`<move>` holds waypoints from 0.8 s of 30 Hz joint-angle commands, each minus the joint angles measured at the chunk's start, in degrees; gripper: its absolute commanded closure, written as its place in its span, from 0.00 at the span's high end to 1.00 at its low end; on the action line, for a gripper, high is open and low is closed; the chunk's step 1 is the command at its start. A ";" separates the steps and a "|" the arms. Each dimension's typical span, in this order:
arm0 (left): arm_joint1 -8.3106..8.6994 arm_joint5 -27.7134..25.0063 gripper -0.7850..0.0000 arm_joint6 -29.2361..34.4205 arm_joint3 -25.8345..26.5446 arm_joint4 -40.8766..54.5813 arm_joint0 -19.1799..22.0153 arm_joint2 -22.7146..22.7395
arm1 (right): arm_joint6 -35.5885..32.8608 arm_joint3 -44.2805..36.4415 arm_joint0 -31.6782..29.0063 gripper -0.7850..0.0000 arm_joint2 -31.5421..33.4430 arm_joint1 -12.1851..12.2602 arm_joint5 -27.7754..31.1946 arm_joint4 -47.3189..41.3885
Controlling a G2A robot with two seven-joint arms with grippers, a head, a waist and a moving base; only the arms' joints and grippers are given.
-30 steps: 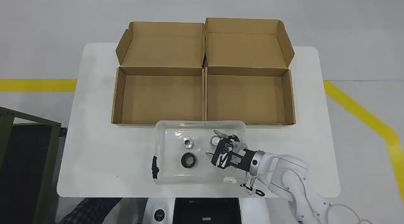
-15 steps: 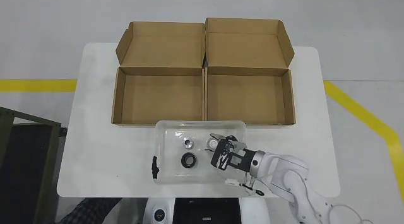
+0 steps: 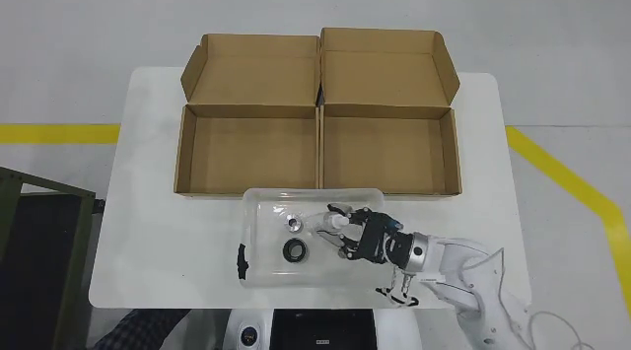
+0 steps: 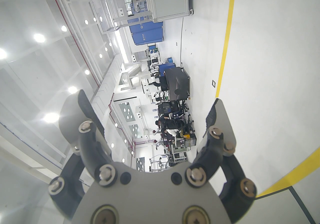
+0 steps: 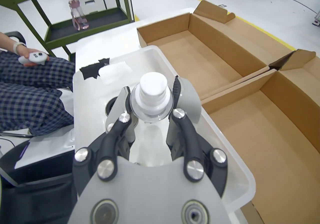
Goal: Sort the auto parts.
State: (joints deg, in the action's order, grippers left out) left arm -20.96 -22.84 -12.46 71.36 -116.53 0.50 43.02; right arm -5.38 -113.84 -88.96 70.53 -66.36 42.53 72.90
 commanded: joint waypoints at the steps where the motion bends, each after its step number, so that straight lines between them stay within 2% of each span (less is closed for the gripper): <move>1: 0.00 0.00 1.00 0.00 0.00 0.00 0.00 0.00 | 0.94 0.31 0.09 0.00 0.77 0.07 0.27 -2.97; 9: 0.00 0.00 1.00 0.00 0.00 0.00 0.00 0.00 | 5.39 2.15 0.32 0.00 4.27 0.21 -0.58 -15.02; 18: 0.00 0.00 1.00 0.00 0.00 0.00 0.00 0.00 | 6.06 4.37 0.73 0.00 6.68 0.40 -0.26 -26.57; 24: 0.00 0.00 1.00 0.00 0.00 0.00 0.00 0.00 | 6.24 5.19 0.95 0.00 7.75 0.47 -0.71 -30.90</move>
State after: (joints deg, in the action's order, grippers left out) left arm -20.96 -22.84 -12.46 71.36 -116.53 0.50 43.02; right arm 0.71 -108.71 -88.01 78.09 -65.89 41.89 42.61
